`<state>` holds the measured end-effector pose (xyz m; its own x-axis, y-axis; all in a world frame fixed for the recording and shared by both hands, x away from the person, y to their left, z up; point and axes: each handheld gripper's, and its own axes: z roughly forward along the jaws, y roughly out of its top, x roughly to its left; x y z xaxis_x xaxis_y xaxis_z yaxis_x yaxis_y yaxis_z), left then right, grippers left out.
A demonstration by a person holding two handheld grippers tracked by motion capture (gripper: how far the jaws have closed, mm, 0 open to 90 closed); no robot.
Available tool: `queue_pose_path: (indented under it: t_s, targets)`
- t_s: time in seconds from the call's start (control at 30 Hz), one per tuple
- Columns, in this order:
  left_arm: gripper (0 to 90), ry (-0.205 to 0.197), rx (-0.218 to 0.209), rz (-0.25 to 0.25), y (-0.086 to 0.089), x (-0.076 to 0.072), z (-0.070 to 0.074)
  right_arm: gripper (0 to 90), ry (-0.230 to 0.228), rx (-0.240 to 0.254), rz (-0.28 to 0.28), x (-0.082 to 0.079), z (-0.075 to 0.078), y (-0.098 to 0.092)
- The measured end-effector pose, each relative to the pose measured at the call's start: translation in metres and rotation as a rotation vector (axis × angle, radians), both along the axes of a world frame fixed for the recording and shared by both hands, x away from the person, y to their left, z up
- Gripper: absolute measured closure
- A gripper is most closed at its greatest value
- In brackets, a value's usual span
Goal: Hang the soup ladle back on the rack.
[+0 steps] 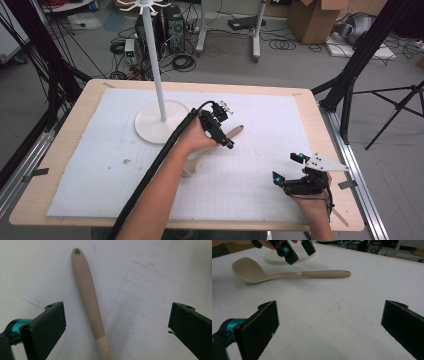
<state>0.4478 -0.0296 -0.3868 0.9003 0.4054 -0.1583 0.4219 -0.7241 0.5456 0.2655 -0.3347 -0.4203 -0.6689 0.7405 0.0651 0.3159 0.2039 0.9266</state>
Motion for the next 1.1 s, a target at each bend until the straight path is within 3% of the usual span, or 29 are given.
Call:
queue_pose_path:
  t_s: [0.03, 0.2, 0.33, 0.5, 0.63, 0.77, 1.1]
  targets:
    - [1.6, 0.004, 0.019, 0.004, -0.002, 0.002, -0.002, 0.0, 0.002, 0.001, 0.0, 0.0, 0.0, 0.0]
    - [1.6, 0.031, 0.036, 0.03, -0.004, 0.009, -0.01, 0.0, 0.004, 0.004, 0.004, 0.0, 0.0, 0.0]
    - [1.6, 0.044, 0.083, 0.032, -0.006, 0.012, -0.018, 0.0, 0.006, 0.004, 0.005, 0.0, -0.001, 0.0]
    - [1.6, 0.043, 0.108, 0.038, -0.008, 0.012, -0.023, 0.0, 0.009, 0.003, 0.006, 0.0, -0.001, 0.001]
    - [2.3, 0.047, 0.154, 0.045, -0.009, 0.014, -0.029, 0.1, 0.006, 0.0, 0.01, 0.0, -0.001, 0.001]
    - [12.5, 0.069, 0.154, 0.028, -0.007, 0.015, -0.028, 0.0, 0.005, -0.001, 0.01, 0.001, -0.001, 0.001]
    - [29.0, 0.049, 0.176, 0.023, -0.004, 0.016, -0.026, 0.0, 0.013, -0.005, 0.017, 0.001, -0.002, 0.003]
